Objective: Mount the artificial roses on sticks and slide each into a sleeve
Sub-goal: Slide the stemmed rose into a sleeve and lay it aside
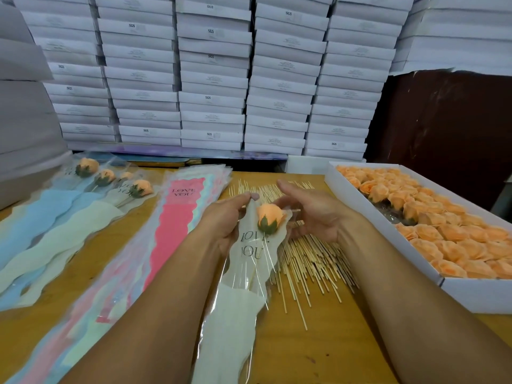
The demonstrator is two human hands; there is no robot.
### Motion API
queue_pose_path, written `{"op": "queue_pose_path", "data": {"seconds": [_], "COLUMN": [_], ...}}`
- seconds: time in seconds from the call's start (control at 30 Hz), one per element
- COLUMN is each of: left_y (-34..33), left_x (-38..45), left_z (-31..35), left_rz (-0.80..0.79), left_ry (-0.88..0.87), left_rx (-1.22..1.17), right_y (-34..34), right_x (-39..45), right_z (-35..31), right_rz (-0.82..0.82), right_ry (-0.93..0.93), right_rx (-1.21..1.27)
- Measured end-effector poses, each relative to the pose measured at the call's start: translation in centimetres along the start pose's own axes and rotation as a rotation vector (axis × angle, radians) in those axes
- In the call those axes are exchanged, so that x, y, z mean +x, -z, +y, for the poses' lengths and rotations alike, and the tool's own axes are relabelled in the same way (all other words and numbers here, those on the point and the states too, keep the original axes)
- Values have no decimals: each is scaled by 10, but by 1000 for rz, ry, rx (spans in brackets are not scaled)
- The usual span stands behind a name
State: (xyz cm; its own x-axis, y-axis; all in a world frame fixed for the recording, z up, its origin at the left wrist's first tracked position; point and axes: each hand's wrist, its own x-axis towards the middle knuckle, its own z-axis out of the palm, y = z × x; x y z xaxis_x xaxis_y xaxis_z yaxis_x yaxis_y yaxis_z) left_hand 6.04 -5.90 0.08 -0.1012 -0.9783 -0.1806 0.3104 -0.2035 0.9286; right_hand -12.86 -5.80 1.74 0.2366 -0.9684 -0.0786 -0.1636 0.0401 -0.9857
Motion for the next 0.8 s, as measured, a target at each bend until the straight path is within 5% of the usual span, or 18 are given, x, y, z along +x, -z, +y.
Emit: {"op": "queue_pose_path", "data": {"seconds": [0.33,0.8], "left_y": [-16,-17], "left_x": [-6,-25], "left_z": [-1,-1], "left_rz": [75,-176], "left_ry": [-72,169], "left_rx": [271,388], "right_y": [6,17], "right_x": [-4,7], "right_z": [2,10], "right_rz": [-276,4], "right_ry": [-119,22], "right_rx": [-70,483]}}
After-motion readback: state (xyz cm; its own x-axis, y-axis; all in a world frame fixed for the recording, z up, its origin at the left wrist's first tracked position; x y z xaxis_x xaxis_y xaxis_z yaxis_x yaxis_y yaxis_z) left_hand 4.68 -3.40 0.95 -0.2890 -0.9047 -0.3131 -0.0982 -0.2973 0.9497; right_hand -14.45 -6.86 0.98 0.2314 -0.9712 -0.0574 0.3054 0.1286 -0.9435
